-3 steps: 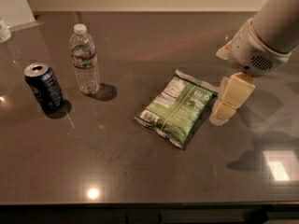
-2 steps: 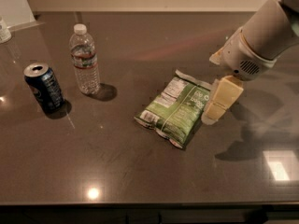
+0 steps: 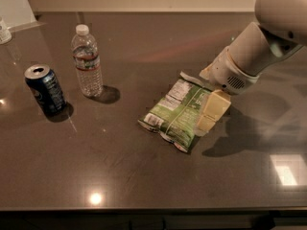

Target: Pick green jalapeno chip bag

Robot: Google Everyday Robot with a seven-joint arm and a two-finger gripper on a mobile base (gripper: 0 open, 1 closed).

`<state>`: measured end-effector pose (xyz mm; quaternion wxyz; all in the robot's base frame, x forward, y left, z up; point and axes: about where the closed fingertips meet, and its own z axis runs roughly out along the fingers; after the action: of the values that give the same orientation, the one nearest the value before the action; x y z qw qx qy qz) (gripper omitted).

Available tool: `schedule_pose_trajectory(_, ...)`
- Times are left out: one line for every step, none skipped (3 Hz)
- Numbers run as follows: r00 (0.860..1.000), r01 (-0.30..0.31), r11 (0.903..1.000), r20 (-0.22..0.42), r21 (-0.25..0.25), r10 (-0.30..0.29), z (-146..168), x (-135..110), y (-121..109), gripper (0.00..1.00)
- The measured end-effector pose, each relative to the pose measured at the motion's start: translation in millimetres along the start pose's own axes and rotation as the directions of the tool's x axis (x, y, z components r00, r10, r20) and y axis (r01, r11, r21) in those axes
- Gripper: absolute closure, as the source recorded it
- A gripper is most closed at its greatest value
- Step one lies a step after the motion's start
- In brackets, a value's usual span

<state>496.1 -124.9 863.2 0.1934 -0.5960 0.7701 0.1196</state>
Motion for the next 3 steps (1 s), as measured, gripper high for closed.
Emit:
schedule_pose_trajectory(1.000,0.008,0.9999,0.003,-0.008,-0.008,12.1,3.9,-1.0,0.00)
schedule_pose_trajectory(1.000,0.028,0.9996,0.008,0.004,-0.028,17.6,5.1,-0.9,0.00)
schedule_pose_trajectory(0.999,0.030,0.9992,0.010,0.028,-0.031,18.2,5.0,-1.8,0.18)
